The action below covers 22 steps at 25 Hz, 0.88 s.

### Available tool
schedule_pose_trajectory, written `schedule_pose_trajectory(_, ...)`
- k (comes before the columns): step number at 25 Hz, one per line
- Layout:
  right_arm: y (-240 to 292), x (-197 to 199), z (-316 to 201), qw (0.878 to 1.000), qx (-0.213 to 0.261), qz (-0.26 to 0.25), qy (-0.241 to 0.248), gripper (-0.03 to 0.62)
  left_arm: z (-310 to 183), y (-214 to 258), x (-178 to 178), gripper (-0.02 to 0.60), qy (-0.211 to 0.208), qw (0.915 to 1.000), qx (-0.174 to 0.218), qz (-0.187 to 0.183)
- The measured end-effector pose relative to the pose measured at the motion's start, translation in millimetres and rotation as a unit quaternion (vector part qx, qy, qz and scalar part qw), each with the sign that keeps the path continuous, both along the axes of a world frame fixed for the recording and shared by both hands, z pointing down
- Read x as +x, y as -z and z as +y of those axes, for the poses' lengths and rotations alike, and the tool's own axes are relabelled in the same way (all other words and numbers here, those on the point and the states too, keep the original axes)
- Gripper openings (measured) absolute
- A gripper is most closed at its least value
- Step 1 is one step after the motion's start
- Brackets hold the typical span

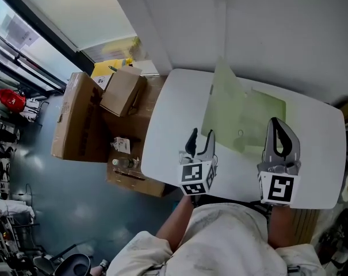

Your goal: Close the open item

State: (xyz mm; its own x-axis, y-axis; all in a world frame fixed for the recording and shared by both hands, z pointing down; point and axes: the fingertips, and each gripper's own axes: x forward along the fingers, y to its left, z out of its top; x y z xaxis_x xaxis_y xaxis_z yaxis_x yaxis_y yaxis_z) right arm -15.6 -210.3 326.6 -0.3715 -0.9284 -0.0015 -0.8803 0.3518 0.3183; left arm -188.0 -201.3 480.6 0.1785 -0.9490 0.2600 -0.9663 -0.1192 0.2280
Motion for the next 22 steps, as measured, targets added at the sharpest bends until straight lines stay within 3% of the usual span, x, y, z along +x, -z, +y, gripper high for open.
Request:
schedule_pose_trajectory(11,3.4,12.0,5.1,1.0,0.011,0.001,-0.028,0.002,-10.1,-11.3,2.4,0.193,-0.005,0.9995,-0.005,0.029)
schedule_pose_trajectory(22,3.1,23.3,8.7,0.999,0.006,0.006,-0.049,0.002,-9.4,-11.6,3.8,0.053,0.002,0.9994,0.0,0.036)
